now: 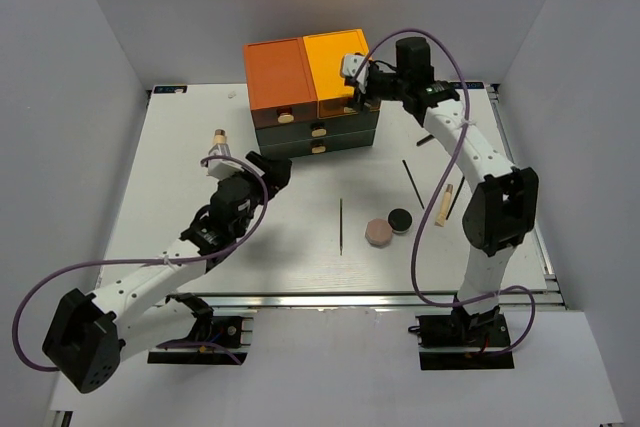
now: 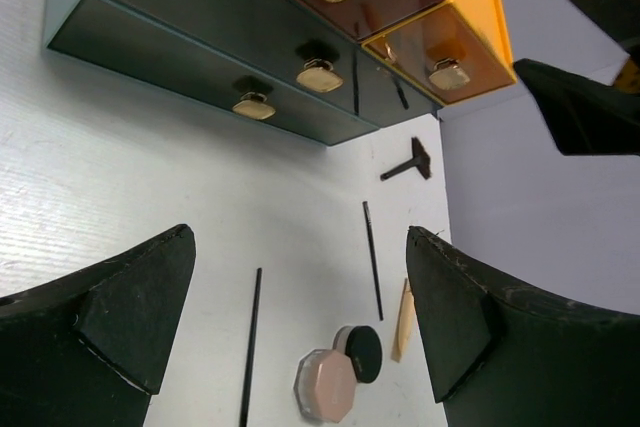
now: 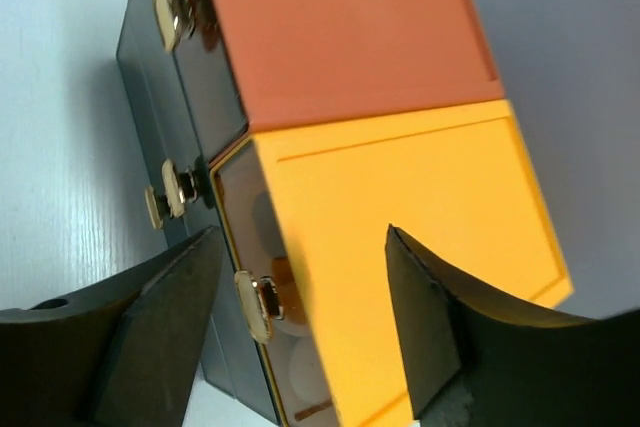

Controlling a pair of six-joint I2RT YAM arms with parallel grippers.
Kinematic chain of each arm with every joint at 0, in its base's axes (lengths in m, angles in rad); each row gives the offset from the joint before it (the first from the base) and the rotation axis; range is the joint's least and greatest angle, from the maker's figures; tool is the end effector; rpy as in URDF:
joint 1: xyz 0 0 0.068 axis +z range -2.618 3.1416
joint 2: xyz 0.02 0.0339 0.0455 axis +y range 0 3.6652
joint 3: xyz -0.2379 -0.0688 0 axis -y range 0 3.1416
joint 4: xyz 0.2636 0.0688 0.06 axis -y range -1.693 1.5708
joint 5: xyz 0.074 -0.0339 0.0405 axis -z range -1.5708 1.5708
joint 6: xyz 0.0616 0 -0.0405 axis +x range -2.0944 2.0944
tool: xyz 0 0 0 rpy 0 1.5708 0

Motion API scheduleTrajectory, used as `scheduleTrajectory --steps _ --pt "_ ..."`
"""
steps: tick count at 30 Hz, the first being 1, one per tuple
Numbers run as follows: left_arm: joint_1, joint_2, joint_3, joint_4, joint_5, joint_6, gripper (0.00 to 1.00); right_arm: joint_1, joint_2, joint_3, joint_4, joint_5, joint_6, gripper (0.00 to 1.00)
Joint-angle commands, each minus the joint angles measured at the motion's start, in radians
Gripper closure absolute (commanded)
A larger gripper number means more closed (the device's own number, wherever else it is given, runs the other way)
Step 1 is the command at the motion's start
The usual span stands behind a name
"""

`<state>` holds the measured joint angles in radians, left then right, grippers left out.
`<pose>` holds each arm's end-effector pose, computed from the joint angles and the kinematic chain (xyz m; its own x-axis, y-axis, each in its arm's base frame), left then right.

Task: Organize the makeup

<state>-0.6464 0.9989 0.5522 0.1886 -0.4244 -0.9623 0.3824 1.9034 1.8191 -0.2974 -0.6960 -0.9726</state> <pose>0.2394 -0.1488 0.2206 -0.3061 -0.7057 -0.6389 -0.0351 0.6791 -0.7333 0.4287 0.2150 0.3308 0.4982 -0.4832 -0.7200 -0.7577 0.1611 -0.6324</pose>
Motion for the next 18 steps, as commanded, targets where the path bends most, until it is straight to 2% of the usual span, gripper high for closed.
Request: scheduleTrajectory --steps 1,2,4,5,6,7,8,9,10,11,12,13,15,16,18 --pt "0.02 0.029 0.069 0.046 0.016 -0.015 0.04 -0.01 -0.133 0.013 0.113 -0.045 0.116 0.28" --pt "0.027 0.041 0.078 0.055 0.022 -0.026 0.05 -0.01 -0.154 -0.007 0.136 -0.021 0.144 0.25" --pt "0.05 0.093 0.112 0.089 0.03 -0.076 0.17 -0.011 -0.241 -0.119 0.278 0.05 0.285 0.19" --pt "0.062 0.115 0.123 0.106 0.036 -0.096 0.26 -0.011 -0.272 -0.171 0.356 0.156 0.351 0.19" --pt "0.073 0.136 0.143 0.129 0.051 -0.146 0.47 -0.014 -0.309 -0.226 0.489 0.215 0.506 0.36" --pt "0.099 0.185 0.149 0.15 0.058 -0.179 0.57 -0.016 -0.378 -0.281 0.541 0.277 0.594 0.53" --pt "0.112 0.211 0.152 0.204 0.064 -0.22 0.65 -0.031 -0.407 -0.372 0.563 0.355 0.679 0.71" --pt "0.123 0.239 0.152 0.237 0.067 -0.26 0.7 -0.043 -0.435 -0.403 0.563 0.357 0.762 0.86" --pt "0.146 0.294 0.14 0.311 0.065 -0.368 0.7 -0.059 -0.472 -0.42 0.49 0.321 0.887 0.95" --pt "0.155 0.325 0.129 0.354 0.062 -0.428 0.68 -0.089 -0.484 -0.446 0.444 0.217 0.937 0.89" --pt "0.163 0.355 0.118 0.395 0.052 -0.537 0.6 -0.103 -0.51 -0.464 0.404 0.161 0.975 0.7" --pt "0.171 0.389 0.112 0.469 0.049 -0.576 0.4 -0.115 -0.526 -0.493 0.364 0.106 1.061 0.59" --pt "0.174 0.49 0.133 0.527 0.049 -0.615 0.28 -0.137 -0.581 -0.607 0.363 -0.002 1.109 0.42" --pt "0.178 0.522 0.185 0.54 0.056 -0.609 0.23 -0.14 -0.604 -0.648 0.382 -0.022 1.129 0.39" --pt "0.183 0.608 0.244 0.542 0.071 -0.59 0.21 -0.142 -0.656 -0.743 0.402 -0.051 1.135 0.34"
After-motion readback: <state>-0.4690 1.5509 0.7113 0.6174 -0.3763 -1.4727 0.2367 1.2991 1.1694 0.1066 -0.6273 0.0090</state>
